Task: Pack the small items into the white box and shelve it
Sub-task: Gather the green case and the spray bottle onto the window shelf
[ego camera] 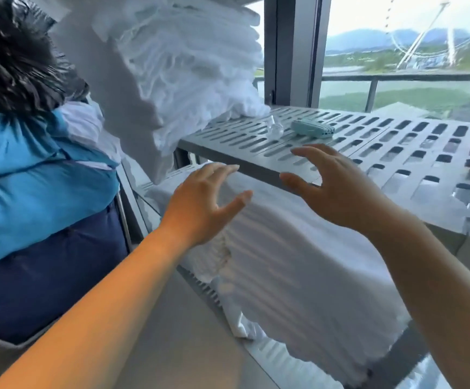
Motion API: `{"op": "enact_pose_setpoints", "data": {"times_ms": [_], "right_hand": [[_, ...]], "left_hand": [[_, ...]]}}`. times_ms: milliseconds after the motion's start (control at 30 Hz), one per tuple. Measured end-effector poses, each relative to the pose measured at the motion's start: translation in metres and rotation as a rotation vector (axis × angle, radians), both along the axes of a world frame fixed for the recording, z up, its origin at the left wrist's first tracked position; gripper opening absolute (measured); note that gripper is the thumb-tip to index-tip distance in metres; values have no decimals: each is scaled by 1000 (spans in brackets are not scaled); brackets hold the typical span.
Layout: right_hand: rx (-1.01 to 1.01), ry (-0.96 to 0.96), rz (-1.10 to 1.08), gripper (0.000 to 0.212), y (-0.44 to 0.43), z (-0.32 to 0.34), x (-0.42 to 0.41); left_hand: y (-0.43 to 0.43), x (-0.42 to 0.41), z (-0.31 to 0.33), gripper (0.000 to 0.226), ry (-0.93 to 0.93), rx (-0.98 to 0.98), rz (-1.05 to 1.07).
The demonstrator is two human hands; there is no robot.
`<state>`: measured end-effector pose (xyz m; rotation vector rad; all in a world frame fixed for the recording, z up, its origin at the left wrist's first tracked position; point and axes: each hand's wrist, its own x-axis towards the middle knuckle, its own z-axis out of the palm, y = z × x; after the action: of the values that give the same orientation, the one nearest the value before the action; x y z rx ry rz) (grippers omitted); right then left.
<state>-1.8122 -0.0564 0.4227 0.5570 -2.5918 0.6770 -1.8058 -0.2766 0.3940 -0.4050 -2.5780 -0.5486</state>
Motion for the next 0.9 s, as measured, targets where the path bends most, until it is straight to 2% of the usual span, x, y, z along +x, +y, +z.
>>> {"op": "enact_pose_setpoints", "data": {"times_ms": [367, 533, 767, 900], "right_hand": [[106, 33, -195, 60, -9, 53, -139], [175, -12, -295, 58, 4, 63, -191], [80, -64, -361, 46, 11, 31, -239], [-33, -53, -389, 43, 13, 13, -248]], "left_hand": [[11, -173, 30, 62, 1, 109, -195], [21, -243, 36, 55, -35, 95, -307], [42, -313, 45, 64, -112, 4, -395], [49, -341, 44, 60, -95, 51, -429]]}}
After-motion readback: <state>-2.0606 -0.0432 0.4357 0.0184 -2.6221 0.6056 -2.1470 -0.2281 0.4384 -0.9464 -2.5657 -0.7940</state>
